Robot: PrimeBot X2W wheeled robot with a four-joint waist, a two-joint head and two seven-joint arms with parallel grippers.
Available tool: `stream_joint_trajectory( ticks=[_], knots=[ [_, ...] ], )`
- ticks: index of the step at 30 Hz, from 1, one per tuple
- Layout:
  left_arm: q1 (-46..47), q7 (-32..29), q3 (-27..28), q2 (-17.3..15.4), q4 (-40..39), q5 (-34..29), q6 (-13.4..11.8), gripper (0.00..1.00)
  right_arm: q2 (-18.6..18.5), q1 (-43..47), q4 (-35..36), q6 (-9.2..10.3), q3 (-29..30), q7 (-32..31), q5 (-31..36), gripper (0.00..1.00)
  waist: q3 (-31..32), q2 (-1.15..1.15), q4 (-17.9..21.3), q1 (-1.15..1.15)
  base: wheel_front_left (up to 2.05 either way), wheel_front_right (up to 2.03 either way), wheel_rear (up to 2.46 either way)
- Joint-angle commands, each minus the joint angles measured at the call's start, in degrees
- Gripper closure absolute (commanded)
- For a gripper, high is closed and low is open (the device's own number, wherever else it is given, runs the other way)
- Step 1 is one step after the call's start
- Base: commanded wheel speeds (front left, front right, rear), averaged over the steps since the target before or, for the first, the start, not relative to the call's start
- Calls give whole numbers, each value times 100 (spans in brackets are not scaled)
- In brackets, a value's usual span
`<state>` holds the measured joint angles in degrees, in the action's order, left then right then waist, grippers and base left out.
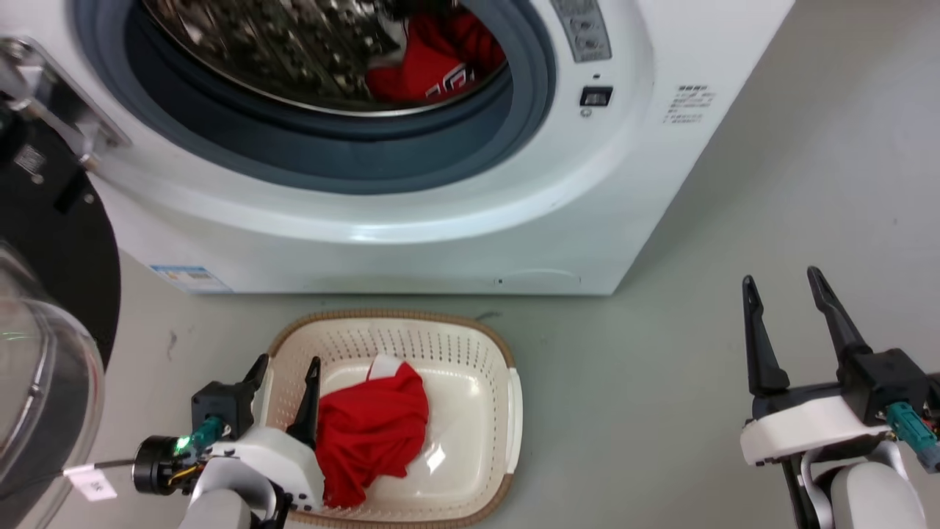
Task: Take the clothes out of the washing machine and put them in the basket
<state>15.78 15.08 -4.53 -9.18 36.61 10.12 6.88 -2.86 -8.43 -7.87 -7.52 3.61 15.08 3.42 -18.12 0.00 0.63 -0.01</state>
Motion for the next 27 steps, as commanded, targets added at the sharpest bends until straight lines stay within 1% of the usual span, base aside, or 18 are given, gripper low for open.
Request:
stream_joint_trajectory(
  ticks=[1, 5, 16, 21, 27],
  knots=[
    [-184, 13, 46, -3, -225, -62, 11, 0, -3, 100, -47, 5, 24, 14, -39, 0, 325, 0, -23, 1, 0, 0, 0],
    [-586, 13, 4, 72, -866, -209, 40, 0, -3, 278, -116, 5, 20, 14, -127, 0, 653, 0, -63, 1, 0, 0, 0],
    [-1361, 14, -160, 56, -1911, -251, 58, 0, -4, 745, -237, 5, -82, 14, -313, 0, 1383, 0, 25, 1, 0, 0, 0],
    [-1439, 13, -284, -96, -2282, -272, 61, 0, -5, 814, -238, 5, -171, 14, -406, 0, 1531, 0, 200, 1, 0, 0, 0],
    [-999, 14, -427, -435, -2311, -153, 61, 0, -3, 679, -177, 5, -279, 14, -491, 0, 1257, 0, 573, 1, 0, 0, 0]
  ],
)
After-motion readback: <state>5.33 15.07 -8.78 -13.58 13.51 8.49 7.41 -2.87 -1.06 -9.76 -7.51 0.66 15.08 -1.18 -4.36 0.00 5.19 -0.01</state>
